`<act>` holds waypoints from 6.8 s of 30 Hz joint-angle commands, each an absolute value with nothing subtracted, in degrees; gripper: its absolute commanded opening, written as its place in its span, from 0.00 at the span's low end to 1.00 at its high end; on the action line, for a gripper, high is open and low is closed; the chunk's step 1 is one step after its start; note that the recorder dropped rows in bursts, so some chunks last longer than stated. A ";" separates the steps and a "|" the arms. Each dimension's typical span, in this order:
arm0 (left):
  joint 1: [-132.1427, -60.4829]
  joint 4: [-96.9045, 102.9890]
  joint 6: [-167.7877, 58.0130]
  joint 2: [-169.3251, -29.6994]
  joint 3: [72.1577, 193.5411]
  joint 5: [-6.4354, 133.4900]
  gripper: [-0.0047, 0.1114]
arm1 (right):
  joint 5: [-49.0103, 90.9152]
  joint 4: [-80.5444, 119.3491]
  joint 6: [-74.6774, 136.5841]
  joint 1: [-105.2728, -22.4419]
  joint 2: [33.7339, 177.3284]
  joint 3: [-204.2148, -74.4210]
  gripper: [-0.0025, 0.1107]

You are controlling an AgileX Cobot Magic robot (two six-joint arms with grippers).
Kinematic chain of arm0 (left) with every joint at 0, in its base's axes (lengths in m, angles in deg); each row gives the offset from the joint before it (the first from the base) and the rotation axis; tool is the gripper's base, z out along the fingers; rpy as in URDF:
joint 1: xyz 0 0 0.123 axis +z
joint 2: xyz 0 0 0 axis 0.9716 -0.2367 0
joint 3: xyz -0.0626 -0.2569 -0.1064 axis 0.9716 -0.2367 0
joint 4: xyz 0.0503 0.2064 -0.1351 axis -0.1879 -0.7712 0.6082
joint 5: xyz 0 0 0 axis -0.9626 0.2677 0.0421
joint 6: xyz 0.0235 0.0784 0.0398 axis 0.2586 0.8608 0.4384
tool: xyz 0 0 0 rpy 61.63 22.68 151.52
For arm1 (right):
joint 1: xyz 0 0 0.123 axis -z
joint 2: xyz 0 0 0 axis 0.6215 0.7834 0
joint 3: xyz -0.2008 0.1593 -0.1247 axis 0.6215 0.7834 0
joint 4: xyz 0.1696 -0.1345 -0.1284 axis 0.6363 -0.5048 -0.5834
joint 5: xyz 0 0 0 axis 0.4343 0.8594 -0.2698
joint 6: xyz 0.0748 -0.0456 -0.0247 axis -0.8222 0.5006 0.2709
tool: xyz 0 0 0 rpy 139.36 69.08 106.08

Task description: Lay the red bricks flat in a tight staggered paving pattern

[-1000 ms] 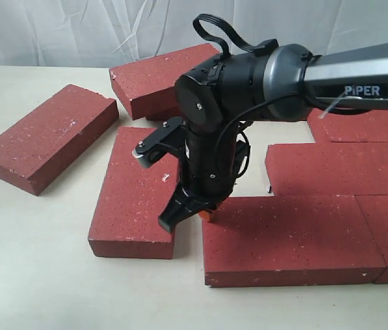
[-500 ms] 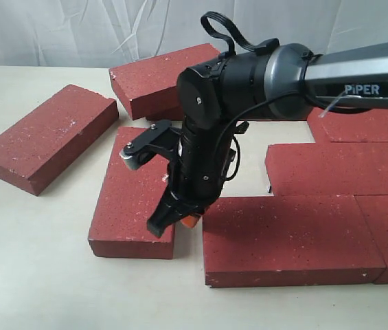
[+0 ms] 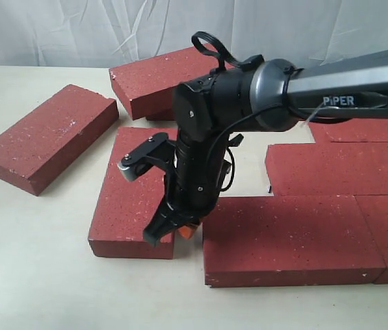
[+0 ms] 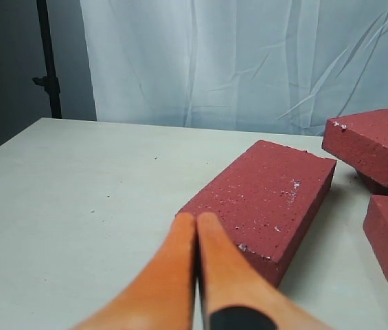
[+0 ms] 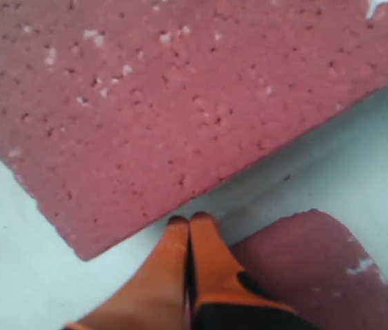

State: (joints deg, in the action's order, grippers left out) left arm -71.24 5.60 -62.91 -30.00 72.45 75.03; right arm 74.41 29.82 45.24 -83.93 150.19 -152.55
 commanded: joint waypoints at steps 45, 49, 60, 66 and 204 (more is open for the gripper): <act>-71.16 5.27 -63.01 -29.70 72.16 74.42 0.04 | 54.05 40.64 46.29 -88.06 143.34 -152.47 0.02; -71.16 5.27 -63.01 -29.70 72.16 74.42 0.04 | 56.88 40.76 46.29 -82.96 142.88 -152.47 0.02; -71.16 5.27 -63.01 -29.70 72.16 74.42 0.04 | 60.26 49.16 50.74 -72.98 142.52 -152.47 0.02; -71.16 5.27 -63.01 -29.70 72.16 74.42 0.04 | 63.13 58.06 57.70 -69.94 142.15 -152.47 0.02; -80.49 39.23 -50.35 -128.52 116.55 85.64 0.04 | 52.00 34.50 37.97 -69.73 146.81 -158.19 0.02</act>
